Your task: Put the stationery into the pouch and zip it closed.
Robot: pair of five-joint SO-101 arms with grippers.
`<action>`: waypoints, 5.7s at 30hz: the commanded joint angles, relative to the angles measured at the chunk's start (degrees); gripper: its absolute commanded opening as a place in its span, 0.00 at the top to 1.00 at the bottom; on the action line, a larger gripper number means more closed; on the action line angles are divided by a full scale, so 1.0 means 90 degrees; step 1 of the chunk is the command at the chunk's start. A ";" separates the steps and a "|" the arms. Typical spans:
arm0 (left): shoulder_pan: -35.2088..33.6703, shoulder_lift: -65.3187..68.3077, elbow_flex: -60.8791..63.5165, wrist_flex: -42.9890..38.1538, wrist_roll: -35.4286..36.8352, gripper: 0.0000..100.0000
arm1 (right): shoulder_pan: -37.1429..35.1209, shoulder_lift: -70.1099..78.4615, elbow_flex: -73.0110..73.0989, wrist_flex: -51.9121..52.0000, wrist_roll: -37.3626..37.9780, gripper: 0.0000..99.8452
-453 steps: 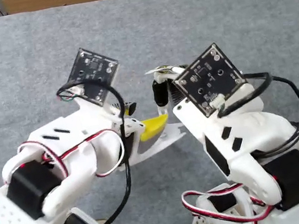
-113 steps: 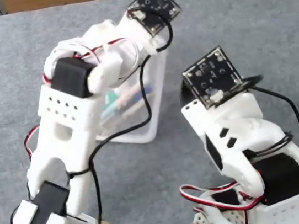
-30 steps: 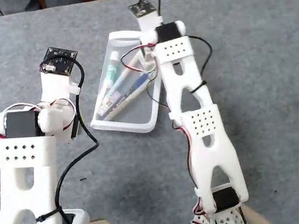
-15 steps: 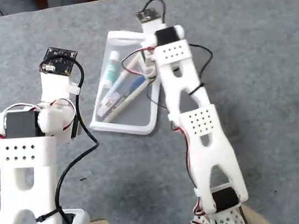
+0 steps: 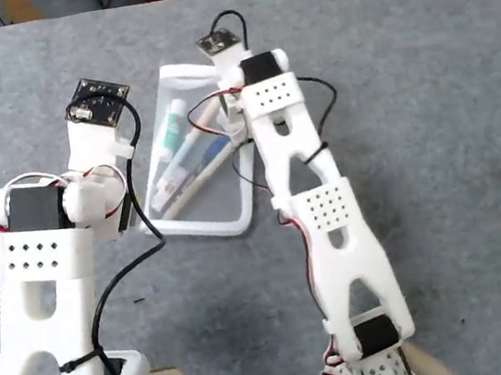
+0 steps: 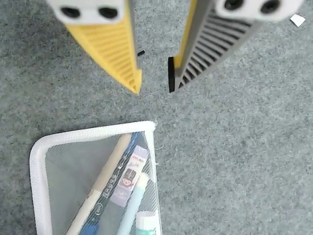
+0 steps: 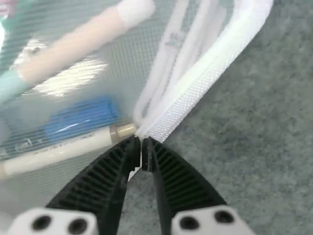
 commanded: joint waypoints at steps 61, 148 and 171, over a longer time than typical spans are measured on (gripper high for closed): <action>-0.0513 -0.0195 -0.0523 0.0088 0.0059 0.84 | -0.0107 0.0523 -0.1275 0.0147 0.1045 0.99; -0.0513 -0.0195 -0.0581 0.0264 0.0049 0.84 | -0.0244 -0.1031 0.1431 -0.3565 0.0420 0.82; -0.0513 -0.0195 -0.0581 0.0264 0.0049 0.84 | 0.0869 -0.0347 0.0425 -0.0059 0.2745 0.99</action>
